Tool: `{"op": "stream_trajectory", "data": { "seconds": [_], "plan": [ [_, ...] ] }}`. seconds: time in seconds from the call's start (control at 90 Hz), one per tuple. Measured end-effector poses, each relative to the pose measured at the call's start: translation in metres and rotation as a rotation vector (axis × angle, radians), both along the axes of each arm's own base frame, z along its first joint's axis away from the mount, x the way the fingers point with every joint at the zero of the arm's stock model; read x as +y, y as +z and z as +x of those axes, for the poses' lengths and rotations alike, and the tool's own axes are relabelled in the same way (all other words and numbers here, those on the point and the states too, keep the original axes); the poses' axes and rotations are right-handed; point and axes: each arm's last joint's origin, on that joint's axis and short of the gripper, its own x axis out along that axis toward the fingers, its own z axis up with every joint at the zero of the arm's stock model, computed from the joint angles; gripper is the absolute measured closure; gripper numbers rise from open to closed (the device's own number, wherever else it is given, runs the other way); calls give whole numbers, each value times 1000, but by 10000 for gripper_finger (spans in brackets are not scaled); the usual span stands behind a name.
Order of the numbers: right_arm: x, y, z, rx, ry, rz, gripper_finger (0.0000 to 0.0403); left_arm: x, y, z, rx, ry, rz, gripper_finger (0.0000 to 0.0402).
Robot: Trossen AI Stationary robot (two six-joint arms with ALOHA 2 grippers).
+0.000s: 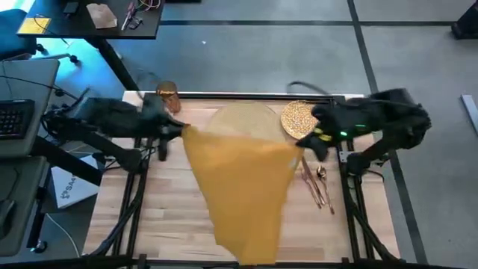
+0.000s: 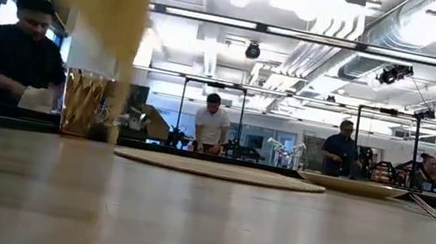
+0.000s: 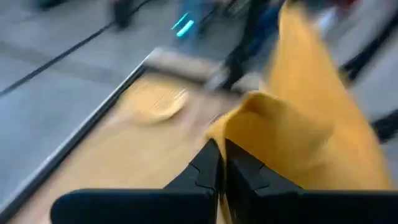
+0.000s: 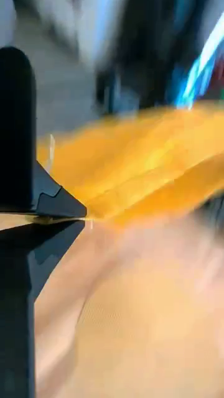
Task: Set table place
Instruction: Fold the yellow table napkin
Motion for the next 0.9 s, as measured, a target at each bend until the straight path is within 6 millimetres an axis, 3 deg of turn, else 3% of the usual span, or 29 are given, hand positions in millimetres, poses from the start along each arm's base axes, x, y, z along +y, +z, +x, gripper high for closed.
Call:
{"op": "stream_trajectory", "data": {
  "seconds": [0.144, 0.256, 0.456, 0.567, 0.711, 0.811, 0.9],
  "plan": [
    [-31, -58, 28, 226, -39, -55, 403, 21, -45, 21, 190, 77, 69, 401],
    [-47, -100, 43, 311, -72, -68, 403, 26, -74, 37, 302, 2, 83, 401],
    [-41, -139, 53, 357, -11, 5, 403, 21, -86, 42, 369, -153, 51, 401],
    [-22, -146, 54, 373, 106, 125, 403, 14, -88, 38, 392, -277, -84, 401],
    [15, -142, 56, 320, 310, 375, 403, -4, -85, 26, 396, -567, -422, 401],
    [47, -130, 60, 227, 492, 623, 403, -22, -72, 15, 348, -809, -716, 401],
    [74, -108, 61, 139, 658, 810, 403, -32, -54, 7, 289, -897, -935, 401]
  ]
}}
